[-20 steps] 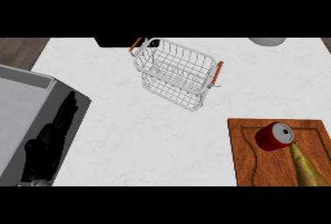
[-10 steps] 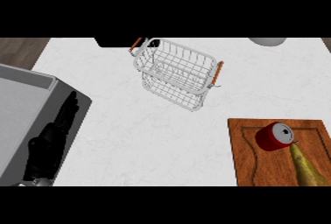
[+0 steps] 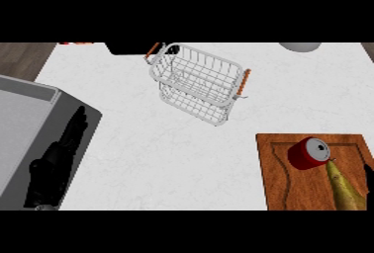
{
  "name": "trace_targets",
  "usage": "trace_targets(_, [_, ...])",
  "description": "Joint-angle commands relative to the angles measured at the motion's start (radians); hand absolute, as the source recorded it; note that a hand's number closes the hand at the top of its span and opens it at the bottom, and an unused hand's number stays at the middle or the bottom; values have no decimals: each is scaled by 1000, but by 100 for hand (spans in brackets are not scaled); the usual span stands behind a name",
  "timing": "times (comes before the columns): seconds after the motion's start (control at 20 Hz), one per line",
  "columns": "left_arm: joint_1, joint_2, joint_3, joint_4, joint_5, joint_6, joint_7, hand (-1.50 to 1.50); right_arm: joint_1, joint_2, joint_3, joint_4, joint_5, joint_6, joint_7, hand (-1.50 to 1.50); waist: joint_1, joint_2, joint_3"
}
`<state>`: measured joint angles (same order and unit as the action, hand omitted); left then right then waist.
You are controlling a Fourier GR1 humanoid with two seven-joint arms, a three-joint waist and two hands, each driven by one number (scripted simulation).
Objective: Pick the pear from the cutting board and place it in the tiered basket
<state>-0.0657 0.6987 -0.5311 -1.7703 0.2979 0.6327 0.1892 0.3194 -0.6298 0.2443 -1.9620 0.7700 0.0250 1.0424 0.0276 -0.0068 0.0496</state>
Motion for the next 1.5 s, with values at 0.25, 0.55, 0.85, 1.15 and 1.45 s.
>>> trace_targets(0.25, [64,-136,-35,100,67,35,-31,0,-82,57,-14,73,-46,74,66,-150,-11,20,-54])
trace_targets(0.55, [62,-131,-40,114,68,52,-41,0,-106,85,-19,148,-43,63,21,-150,-16,19,-52])
trace_targets(0.85, [101,-101,-41,112,96,19,-86,0,-125,79,-21,216,-20,55,-36,150,-6,17,-53])
trace_targets(1.15, [63,-119,-41,124,113,43,-60,0,-160,48,36,237,63,50,-102,150,-13,16,-52])
trace_targets(1.45, [67,-101,-39,129,126,39,-79,0,-197,55,20,254,134,-44,-127,150,-22,12,-52])
